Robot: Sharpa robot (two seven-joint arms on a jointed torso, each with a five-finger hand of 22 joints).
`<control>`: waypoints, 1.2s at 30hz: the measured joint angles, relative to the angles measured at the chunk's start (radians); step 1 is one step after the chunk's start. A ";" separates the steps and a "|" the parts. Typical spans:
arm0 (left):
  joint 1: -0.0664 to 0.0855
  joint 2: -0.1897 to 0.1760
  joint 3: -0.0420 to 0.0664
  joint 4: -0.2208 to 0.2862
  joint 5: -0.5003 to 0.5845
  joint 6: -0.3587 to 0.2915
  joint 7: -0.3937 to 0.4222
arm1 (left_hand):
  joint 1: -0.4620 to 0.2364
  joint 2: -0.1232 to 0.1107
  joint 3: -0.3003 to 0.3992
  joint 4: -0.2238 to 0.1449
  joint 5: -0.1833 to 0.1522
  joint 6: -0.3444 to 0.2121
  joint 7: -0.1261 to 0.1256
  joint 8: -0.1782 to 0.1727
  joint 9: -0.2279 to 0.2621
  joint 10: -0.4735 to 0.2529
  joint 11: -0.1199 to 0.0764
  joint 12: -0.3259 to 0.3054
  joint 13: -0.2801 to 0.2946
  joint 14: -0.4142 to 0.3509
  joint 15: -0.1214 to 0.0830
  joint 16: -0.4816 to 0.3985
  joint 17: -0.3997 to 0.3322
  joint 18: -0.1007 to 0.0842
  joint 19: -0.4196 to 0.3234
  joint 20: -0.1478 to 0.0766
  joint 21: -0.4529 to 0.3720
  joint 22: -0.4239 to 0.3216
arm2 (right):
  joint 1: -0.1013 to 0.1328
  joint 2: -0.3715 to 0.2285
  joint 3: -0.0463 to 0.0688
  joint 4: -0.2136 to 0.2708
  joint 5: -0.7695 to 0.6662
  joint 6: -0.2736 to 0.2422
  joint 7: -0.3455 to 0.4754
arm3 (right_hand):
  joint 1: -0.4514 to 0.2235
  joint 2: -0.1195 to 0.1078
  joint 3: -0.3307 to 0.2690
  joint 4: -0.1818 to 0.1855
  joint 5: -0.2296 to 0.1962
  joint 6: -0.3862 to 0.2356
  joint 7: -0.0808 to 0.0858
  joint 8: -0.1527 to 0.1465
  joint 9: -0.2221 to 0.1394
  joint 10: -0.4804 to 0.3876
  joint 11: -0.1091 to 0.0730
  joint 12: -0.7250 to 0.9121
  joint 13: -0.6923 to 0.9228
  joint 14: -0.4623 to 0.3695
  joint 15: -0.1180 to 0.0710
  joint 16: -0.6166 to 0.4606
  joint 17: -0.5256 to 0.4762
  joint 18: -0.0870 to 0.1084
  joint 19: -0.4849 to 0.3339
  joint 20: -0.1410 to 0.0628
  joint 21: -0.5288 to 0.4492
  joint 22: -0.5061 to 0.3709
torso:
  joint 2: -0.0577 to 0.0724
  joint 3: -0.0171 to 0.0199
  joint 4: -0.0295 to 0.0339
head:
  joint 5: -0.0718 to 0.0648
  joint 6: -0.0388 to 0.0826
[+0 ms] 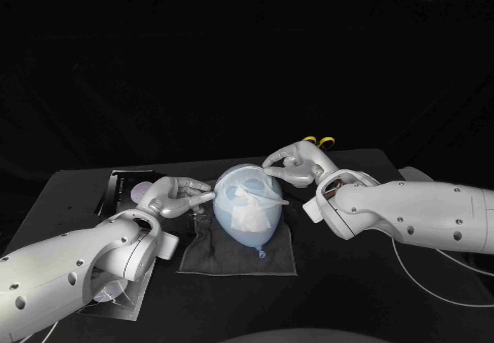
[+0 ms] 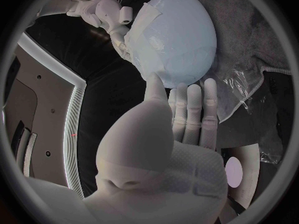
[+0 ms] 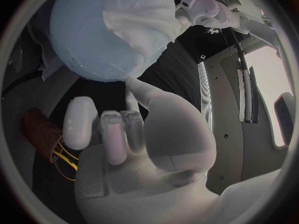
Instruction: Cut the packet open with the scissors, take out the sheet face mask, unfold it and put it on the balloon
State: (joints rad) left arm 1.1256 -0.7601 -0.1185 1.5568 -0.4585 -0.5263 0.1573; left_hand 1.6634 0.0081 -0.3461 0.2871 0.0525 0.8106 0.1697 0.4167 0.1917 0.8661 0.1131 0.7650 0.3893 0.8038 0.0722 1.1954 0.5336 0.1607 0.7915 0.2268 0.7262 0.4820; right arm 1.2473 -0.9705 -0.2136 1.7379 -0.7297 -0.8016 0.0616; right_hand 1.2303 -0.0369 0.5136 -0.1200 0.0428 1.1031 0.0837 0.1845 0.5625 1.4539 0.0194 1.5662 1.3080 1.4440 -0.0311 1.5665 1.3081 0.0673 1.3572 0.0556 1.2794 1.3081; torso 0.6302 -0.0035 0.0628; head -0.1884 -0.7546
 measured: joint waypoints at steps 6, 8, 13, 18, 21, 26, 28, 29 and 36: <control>0.000 0.000 0.000 0.000 0.000 -0.001 0.000 | 0.000 0.000 -0.001 0.001 0.000 0.000 0.000 0.000 0.000 -0.001 0.001 0.000 0.000 0.000 0.000 0.000 0.000 0.000 0.000 0.000 0.000 0.000 | 0.000 -0.007 0.000 0.001 -0.017 0.034 -0.020 | -0.102 -0.074 -0.097 0.060 0.004 -0.100 0.049 -0.079 -0.035 -0.002 0.013 -0.001 0.000 0.016 0.016 -0.002 0.000 0.000 -0.016 0.024 -0.016 0.000 | 0.000 0.0001 0.0002 | -0.001 0.000; 0.000 0.000 0.000 0.000 0.000 -0.002 0.000 | 0.000 0.000 -0.001 0.001 0.000 0.000 0.000 0.000 0.000 -0.001 0.001 0.000 0.001 0.000 0.000 0.000 0.000 0.000 0.000 0.000 0.000 0.000 | 0.000 -0.008 0.000 0.001 -0.025 0.045 -0.027 | -0.102 -0.083 -0.114 0.072 0.004 -0.118 0.056 -0.092 -0.041 -0.003 0.019 -0.002 0.000 0.020 0.020 -0.003 0.000 0.000 -0.020 0.031 -0.017 0.000 | 0.000 0.0001 0.0002 | -0.001 -0.001; 0.000 0.000 0.000 0.000 0.000 -0.003 0.000 | 0.000 0.000 -0.001 0.001 0.000 0.000 0.000 0.000 0.000 -0.001 0.001 0.000 0.001 0.000 0.000 0.000 0.000 0.000 0.000 0.000 0.000 0.001 | 0.000 -0.008 0.000 -0.003 -0.038 0.064 -0.040 | -0.097 -0.088 -0.136 0.086 0.004 -0.133 0.064 -0.106 -0.050 -0.005 0.024 0.001 0.000 0.020 0.020 0.001 0.000 0.000 -0.021 0.040 -0.023 -0.001 | 0.000 0.0001 0.0001 | 0.000 -0.001; 0.000 -0.001 0.000 0.000 0.000 -0.003 0.000 | 0.000 0.000 -0.001 0.001 0.000 0.000 0.000 0.000 0.000 -0.001 0.001 0.000 0.002 -0.002 -0.002 0.000 0.000 0.000 -0.007 0.000 0.000 0.001 | 0.000 -0.006 0.000 -0.005 -0.047 0.077 -0.047 | -0.097 -0.088 -0.137 0.087 0.004 -0.133 0.064 -0.106 -0.050 -0.005 0.024 0.001 -0.001 0.023 0.024 0.001 -0.001 0.000 -0.021 0.040 -0.023 -0.001 | 0.000 0.0001 0.0001 | 0.000 -0.002; 0.000 -0.001 0.000 0.000 0.000 -0.004 -0.001 | 0.000 0.000 -0.001 0.001 0.000 0.000 0.000 0.000 0.000 -0.001 0.001 0.000 0.002 -0.004 -0.003 0.000 0.000 0.000 -0.007 0.000 0.000 0.001 | 0.000 -0.006 0.000 -0.003 -0.051 0.083 -0.049 | -0.096 -0.090 -0.143 0.093 0.004 -0.133 0.064 -0.106 -0.051 -0.005 0.024 0.001 -0.001 0.023 0.024 0.001 -0.001 0.000 -0.021 0.040 -0.023 -0.001 | 0.000 0.0001 0.0001 | 0.000 -0.003; 0.000 -0.001 0.000 0.000 0.000 -0.004 -0.001 | 0.000 0.000 -0.001 0.001 0.000 0.000 0.000 0.000 0.000 -0.001 0.001 0.000 0.002 -0.005 -0.002 0.000 0.000 0.000 -0.007 0.000 0.000 0.001 | 0.000 -0.011 0.000 0.003 -0.056 0.092 -0.050 | -0.090 -0.094 -0.151 0.095 0.003 -0.122 0.058 -0.106 -0.052 -0.005 0.024 0.001 -0.001 0.023 0.024 0.000 -0.001 0.000 -0.021 0.040 -0.023 0.000 | 0.000 0.0001 0.0001 | -0.001 -0.005; 0.000 0.000 0.000 -0.001 0.000 -0.004 -0.001 | 0.000 0.000 -0.001 0.001 0.000 0.000 0.000 0.000 0.000 -0.001 0.001 0.000 0.002 -0.005 -0.002 0.000 0.000 0.000 -0.007 0.000 0.000 0.001 | 0.000 -0.015 0.000 0.007 -0.057 0.097 -0.047 | -0.087 -0.092 -0.155 0.099 0.003 -0.119 0.061 -0.106 -0.053 -0.005 0.024 0.001 -0.001 0.023 0.024 0.000 -0.001 0.000 -0.021 0.040 -0.023 0.000 | 0.000 0.0001 0.0001 | -0.001 -0.005; 0.000 0.000 0.000 -0.001 0.000 -0.004 -0.001 | 0.000 0.000 -0.001 0.001 0.000 0.000 0.000 0.000 0.000 -0.001 0.001 0.000 0.002 -0.005 -0.002 0.000 0.000 0.000 -0.007 0.000 0.000 0.001 | 0.000 -0.018 0.000 0.009 -0.057 0.099 -0.045 | -0.087 -0.091 -0.157 0.100 0.004 -0.119 0.061 -0.106 -0.053 -0.005 0.024 0.001 0.000 0.023 0.024 0.000 -0.001 0.000 -0.021 0.040 -0.023 0.000 | 0.000 0.0000 0.0001 | -0.001 -0.005; 0.000 0.001 0.000 -0.001 0.000 -0.004 -0.002 | 0.000 0.000 -0.001 0.001 0.000 0.000 0.000 0.000 0.000 -0.001 0.001 0.000 0.002 -0.005 -0.002 0.000 0.000 0.000 -0.007 0.000 0.000 0.001 | 0.000 -0.032 0.000 0.023 -0.055 0.115 -0.020 | -0.087 -0.091 -0.163 0.102 0.004 -0.115 0.058 -0.106 -0.054 -0.003 0.026 0.001 0.000 0.022 0.024 0.000 0.000 0.000 -0.025 0.043 -0.028 0.000 | 0.000 0.0006 -0.0005 | -0.002 -0.005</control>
State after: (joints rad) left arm 1.1257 -0.7591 -0.1185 1.5556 -0.4589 -0.5303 0.1553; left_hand 1.6634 0.0081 -0.3474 0.2884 0.0525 0.8104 0.1694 0.4166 0.1913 0.8649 0.1144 0.7648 0.3911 0.7985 0.0702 1.1953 0.5336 0.1603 0.7841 0.2269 0.7261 0.4827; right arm 1.2476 -1.0029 -0.2136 1.7613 -0.7844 -0.6870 0.0415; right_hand 1.1438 -0.1276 0.3503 -0.0178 0.0463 0.9880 0.1412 0.0788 0.5087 1.4509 0.0454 1.5671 1.3080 1.4664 -0.0071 1.5663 1.3082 0.0671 1.3321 0.0990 1.2516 1.3081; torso 0.6301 -0.0029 0.0623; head -0.1899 -0.7601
